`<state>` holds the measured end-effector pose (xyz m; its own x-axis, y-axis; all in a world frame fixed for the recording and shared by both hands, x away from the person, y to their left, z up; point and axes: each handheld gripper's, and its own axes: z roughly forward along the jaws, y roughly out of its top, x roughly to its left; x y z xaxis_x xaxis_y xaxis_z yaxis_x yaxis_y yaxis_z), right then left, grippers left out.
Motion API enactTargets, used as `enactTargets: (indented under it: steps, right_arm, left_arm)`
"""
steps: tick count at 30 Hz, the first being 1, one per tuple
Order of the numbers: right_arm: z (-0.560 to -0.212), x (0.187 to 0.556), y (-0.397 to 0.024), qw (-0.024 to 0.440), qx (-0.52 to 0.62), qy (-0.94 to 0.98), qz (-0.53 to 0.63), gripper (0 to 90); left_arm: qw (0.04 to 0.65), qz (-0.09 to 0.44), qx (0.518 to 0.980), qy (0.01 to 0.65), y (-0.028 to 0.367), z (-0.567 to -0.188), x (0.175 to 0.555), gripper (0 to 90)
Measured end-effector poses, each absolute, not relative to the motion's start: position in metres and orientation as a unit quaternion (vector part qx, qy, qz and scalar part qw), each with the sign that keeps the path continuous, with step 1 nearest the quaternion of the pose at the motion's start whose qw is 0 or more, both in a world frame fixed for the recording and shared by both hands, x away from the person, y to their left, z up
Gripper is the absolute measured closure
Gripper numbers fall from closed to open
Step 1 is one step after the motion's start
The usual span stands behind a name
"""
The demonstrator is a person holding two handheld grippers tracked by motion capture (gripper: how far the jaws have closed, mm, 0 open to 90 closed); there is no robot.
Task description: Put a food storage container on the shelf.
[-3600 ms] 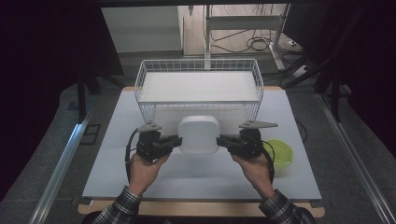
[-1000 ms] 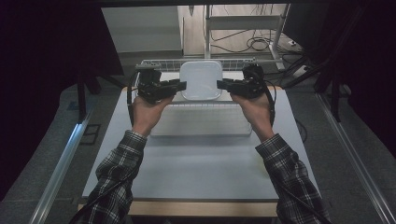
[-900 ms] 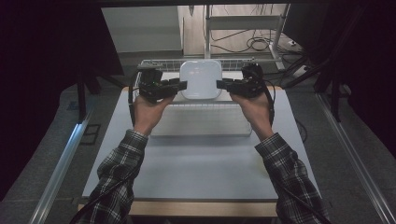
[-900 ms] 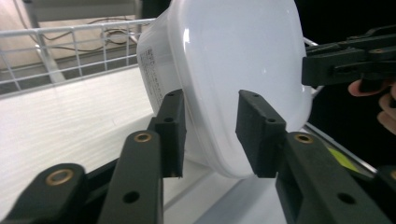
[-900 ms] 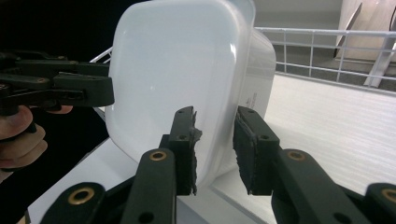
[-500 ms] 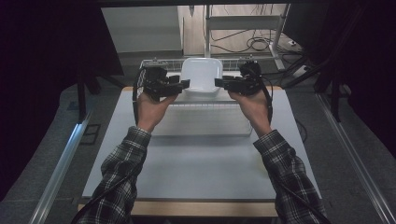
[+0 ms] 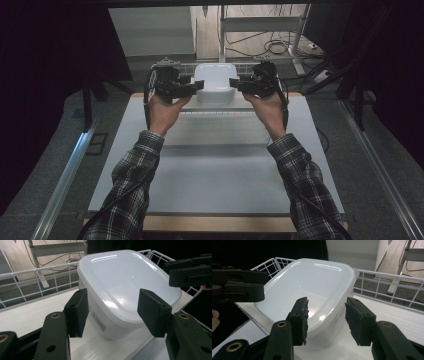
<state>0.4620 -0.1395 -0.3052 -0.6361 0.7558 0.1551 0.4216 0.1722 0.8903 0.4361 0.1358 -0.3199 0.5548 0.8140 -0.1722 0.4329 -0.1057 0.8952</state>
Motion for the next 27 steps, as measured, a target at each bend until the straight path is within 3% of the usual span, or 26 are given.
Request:
enactTargets:
  steps: [12, 27]
  right_arm:
    - [-0.306, 0.465, -0.139, 0.182, 0.395, 0.743, 0.509, 46.8]
    - [-0.312, 0.447, -0.145, 0.167, 0.366, 0.746, 0.53, 32.1]
  left_arm:
    - [0.509, 0.202, 0.714, 0.436, 0.14, -0.32, 0.436, 34.4]
    - [0.513, 0.186, 0.736, 0.4, 0.148, -0.326, 0.411, 15.2]
